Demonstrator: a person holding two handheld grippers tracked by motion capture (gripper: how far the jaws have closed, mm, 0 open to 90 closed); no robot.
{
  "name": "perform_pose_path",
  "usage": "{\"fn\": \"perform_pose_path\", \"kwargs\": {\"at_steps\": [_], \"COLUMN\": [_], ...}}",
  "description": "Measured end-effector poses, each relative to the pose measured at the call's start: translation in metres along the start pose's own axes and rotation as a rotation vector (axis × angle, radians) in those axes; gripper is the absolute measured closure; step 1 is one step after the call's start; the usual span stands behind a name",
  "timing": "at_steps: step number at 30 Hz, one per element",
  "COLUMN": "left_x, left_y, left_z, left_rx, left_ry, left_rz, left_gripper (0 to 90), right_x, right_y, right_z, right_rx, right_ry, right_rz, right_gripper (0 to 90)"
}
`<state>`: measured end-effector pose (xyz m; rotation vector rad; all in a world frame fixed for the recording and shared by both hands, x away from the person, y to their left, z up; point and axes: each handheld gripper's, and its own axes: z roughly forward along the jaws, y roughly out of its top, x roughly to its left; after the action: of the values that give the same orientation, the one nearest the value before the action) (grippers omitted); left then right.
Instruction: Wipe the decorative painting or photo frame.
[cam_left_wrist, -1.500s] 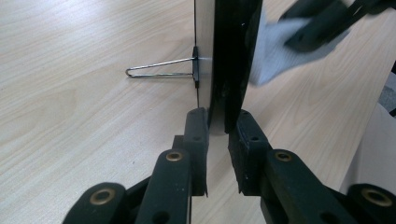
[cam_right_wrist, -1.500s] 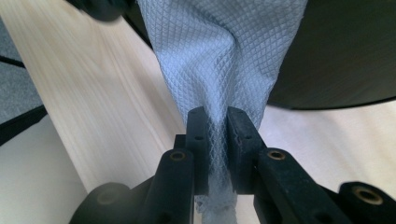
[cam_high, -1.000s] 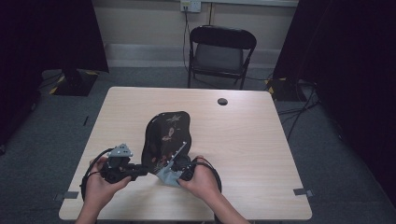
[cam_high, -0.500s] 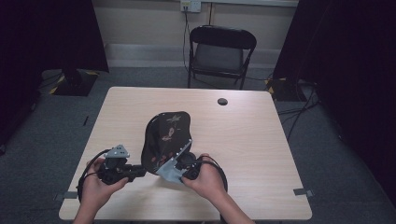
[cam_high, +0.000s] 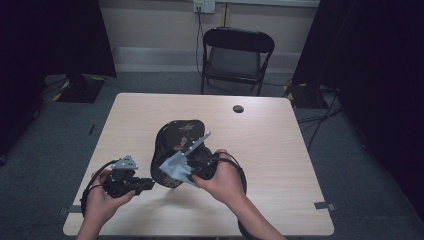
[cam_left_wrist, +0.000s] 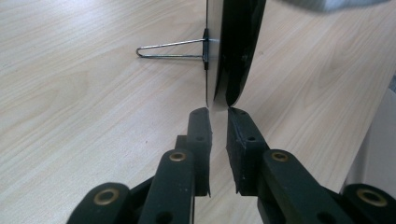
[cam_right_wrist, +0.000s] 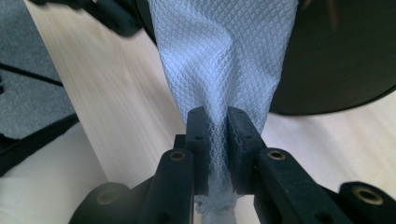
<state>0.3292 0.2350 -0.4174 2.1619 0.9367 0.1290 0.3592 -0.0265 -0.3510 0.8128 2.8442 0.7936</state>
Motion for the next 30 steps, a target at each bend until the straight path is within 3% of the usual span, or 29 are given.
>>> {"fn": "perform_pose_path", "kwargs": {"at_steps": [8, 21, 24, 30], "left_x": [-0.001, 0.001, 0.001, 0.001], "left_y": [0.001, 0.001, 0.001, 0.001], "left_z": [0.0, 0.0, 0.001, 0.0], "left_rx": [-0.008, -0.005, -0.002, -0.008], "left_ry": [-0.008, 0.0, 0.003, 0.0], "left_rz": [0.003, 0.0, 0.0, -0.005], "left_gripper": [80.3, 80.3, 80.3, 80.2], "right_x": [0.015, 0.019, 0.019, 0.016], "right_y": [0.016, 0.006, -0.004, -0.018], "right_z": [-0.003, 0.046, 0.067, 0.091], "right_rx": [-0.023, 0.077, 0.115, 0.176], "right_ry": [0.003, 0.01, 0.024, 0.029], "right_rz": [-0.027, -0.031, -0.015, 0.003], "right_gripper": [80.8, 80.8, 80.7, 80.7]}}
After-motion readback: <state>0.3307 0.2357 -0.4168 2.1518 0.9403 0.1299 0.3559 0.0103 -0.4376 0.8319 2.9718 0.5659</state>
